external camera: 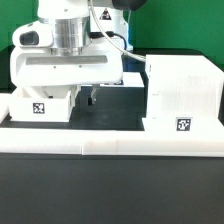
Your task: Assemble drawer
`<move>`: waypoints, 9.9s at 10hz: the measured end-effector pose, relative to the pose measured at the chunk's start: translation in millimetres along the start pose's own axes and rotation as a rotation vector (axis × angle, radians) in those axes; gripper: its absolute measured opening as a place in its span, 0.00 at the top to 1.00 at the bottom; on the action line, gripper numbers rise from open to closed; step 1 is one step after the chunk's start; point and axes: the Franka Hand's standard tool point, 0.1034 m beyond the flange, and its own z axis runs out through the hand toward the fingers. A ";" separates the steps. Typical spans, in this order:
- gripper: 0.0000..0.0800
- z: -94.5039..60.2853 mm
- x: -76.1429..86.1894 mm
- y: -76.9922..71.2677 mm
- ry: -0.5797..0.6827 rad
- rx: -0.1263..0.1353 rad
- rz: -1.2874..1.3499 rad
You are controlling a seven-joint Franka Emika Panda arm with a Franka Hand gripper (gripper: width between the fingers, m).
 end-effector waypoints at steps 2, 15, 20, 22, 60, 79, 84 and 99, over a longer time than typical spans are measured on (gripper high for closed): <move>0.25 0.5 0.0 0.2 0.001 -0.001 0.000; 0.95 -18.1 11.5 -20.3 -0.050 0.025 -0.147; 0.95 -16.1 10.1 -20.4 -0.068 0.042 -0.330; 0.95 -16.0 13.9 -27.8 -0.067 0.027 -0.601; 0.95 -3.5 60.5 -93.7 -0.089 -0.071 -1.462; 0.19 -48.8 54.7 -45.4 -0.196 -0.018 -1.502; 0.19 -47.4 53.6 -43.6 -0.199 -0.016 -1.498; 0.19 -48.8 85.0 -3.6 -0.117 0.233 -1.564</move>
Offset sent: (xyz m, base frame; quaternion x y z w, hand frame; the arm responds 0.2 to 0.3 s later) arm 0.0000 0.0000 0.0000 0.0000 0.0000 0.0000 1.0000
